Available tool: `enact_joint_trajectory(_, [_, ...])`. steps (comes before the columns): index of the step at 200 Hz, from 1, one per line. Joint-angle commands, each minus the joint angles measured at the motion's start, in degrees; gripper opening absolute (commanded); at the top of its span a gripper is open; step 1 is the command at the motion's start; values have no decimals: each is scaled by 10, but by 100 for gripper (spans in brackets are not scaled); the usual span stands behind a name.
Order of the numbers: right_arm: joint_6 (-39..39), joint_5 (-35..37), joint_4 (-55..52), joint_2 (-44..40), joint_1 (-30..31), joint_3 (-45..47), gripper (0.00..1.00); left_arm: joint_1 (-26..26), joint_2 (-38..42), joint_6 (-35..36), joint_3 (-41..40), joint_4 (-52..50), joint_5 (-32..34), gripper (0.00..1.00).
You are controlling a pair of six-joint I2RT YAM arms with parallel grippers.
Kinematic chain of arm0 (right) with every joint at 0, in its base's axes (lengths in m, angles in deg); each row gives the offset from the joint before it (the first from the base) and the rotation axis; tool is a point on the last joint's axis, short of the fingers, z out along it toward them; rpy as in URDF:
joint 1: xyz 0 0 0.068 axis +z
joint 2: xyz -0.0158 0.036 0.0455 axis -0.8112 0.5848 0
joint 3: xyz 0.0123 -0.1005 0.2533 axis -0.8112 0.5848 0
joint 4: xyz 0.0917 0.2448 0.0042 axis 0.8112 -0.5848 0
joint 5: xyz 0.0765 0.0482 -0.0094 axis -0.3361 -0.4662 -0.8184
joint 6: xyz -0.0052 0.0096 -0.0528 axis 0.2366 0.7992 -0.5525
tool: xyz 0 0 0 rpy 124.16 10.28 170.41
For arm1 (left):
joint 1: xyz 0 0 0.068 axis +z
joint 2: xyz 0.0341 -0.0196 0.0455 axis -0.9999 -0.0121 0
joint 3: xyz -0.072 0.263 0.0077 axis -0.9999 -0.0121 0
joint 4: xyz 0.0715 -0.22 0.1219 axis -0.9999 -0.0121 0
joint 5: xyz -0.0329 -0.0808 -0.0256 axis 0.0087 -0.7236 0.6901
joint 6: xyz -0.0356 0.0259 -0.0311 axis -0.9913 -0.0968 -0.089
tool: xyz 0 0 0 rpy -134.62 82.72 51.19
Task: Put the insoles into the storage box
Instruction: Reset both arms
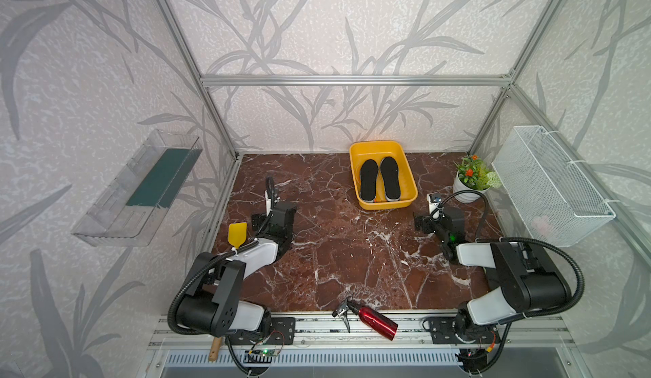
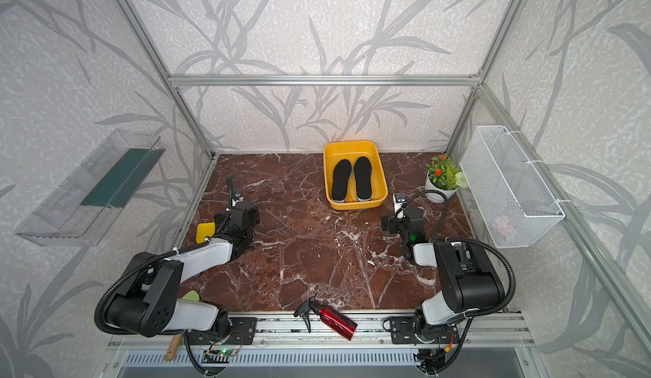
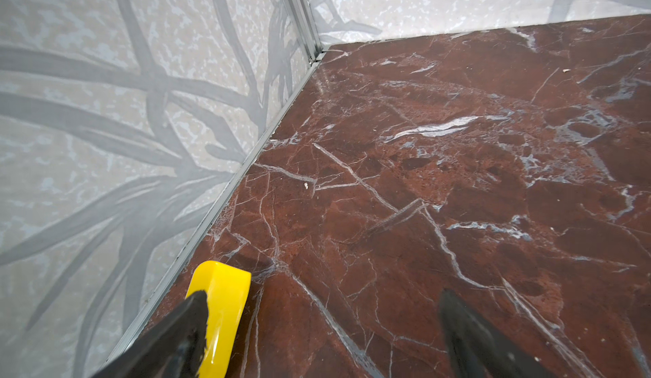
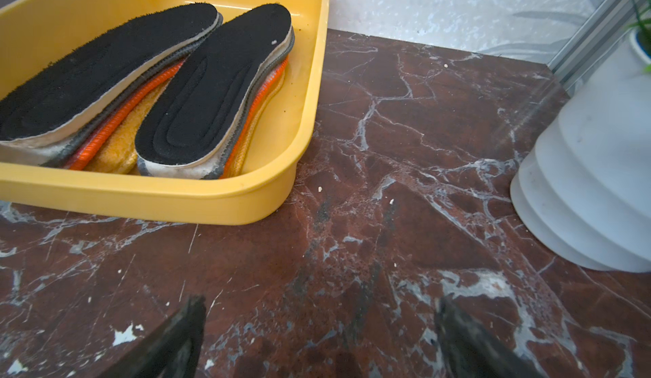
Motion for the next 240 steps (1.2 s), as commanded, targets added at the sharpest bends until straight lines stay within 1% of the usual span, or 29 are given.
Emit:
enact_joint_trajectory(1, [-2,8,22,-7,3,-7,99,6,-8,30,-8,62,-30,100])
enact_joint_trajectory(16, [-2,8,22,-7,4,-8,99,9,-9,41,-12,76,-42,100])
enact_joint_trajectory(31, [-2,9,22,-7,3,-7,99,17,0,47,-26,97,-73,100])
enact_joint_trajectory(60, [7,28,24,-7,3,-7,99,34,10,42,-40,115,-92,100])
enact_joint_trajectory(102, [8,30,24,-7,3,-7,99,49,11,68,-62,169,-145,100])
enact_joint_trajectory(125, [8,30,24,-7,3,-7,99,75,-39,71,-91,280,-182,100])
enact_joint_trajectory(133, [8,30,24,-7,3,-7,99,89,-39,56,-91,274,-196,100])
enact_joint_trajectory(140, [8,30,24,-7,3,-7,99,102,-35,49,-91,258,-234,100])
enact_joint_trajectory(147, [9,30,24,-7,3,-7,99,107,-50,50,-98,284,-250,100])
enact_joint_trajectory(160, [8,30,23,-7,3,-7,99,107,-89,57,-99,340,-254,100])
enact_joint_trajectory(170, [8,30,23,-7,3,-7,99,120,-81,48,-86,308,-269,100])
enact_joint_trajectory(179, [8,31,23,-7,3,-7,99,122,-59,38,-66,223,-268,100])
enact_joint_trajectory(193, [7,29,21,-7,3,-8,99,125,-77,35,-74,271,-261,100])
enact_joint_trajectory(206, [8,30,21,-7,3,-8,99,128,-62,30,-59,216,-271,100])
enact_joint_trajectory(216, [7,29,20,-7,3,-8,99,137,-70,25,-60,232,-278,100])
enact_joint_trajectory(225, [8,30,20,-7,3,-8,99,139,-65,22,-56,211,-284,99])
enact_joint_trajectory(232, [8,28,18,-7,3,-9,99,139,-67,24,-59,223,-283,100])
enact_joint_trajectory(240, [8,28,17,-7,4,-9,99,138,-65,23,-57,215,-283,99])
